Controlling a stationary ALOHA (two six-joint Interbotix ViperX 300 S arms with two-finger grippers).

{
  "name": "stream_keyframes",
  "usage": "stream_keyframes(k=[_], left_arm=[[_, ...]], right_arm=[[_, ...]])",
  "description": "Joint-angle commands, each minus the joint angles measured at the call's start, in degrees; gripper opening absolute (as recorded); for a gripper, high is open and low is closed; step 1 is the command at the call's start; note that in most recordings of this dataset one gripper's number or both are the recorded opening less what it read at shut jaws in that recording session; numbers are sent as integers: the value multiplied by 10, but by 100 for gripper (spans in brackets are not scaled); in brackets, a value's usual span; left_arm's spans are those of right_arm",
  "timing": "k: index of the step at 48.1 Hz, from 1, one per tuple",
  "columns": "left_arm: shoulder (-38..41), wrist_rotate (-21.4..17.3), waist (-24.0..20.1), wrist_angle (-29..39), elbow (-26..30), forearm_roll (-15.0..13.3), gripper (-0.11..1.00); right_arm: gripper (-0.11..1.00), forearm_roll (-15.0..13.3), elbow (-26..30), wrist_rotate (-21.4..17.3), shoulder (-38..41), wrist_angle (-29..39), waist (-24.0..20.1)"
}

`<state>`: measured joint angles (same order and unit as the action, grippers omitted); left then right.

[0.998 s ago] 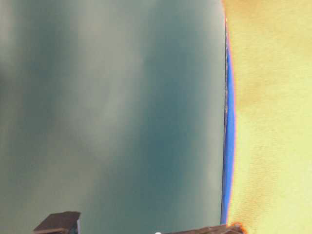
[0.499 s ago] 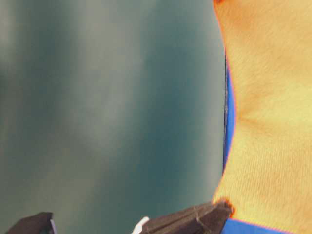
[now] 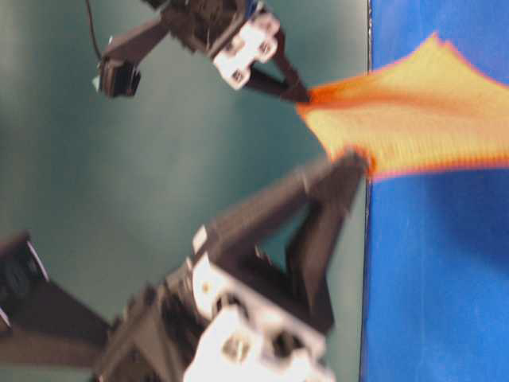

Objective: Fold the orange towel.
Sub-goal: 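Swing the right end up and left end down, rotating the strip vertical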

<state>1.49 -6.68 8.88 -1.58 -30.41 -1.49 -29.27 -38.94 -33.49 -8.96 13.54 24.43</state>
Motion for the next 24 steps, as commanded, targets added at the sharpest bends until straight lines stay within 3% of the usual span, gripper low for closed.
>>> stream_keyframes(k=[1,7,13,24], left_arm=[[4,-22,7,-5,40,1,1],[18,-64,9,-4,66,1,1],[21,-66,9,-4,69,0,1],[25,-67,11,-5,70,1,1]], right_arm=[[3,-14,40,1,13,-11,16],[3,-20,76,3,39,-15,18],[3,-28,102,3,55,-15,18],[3,-30,98,3,54,-9,23]])
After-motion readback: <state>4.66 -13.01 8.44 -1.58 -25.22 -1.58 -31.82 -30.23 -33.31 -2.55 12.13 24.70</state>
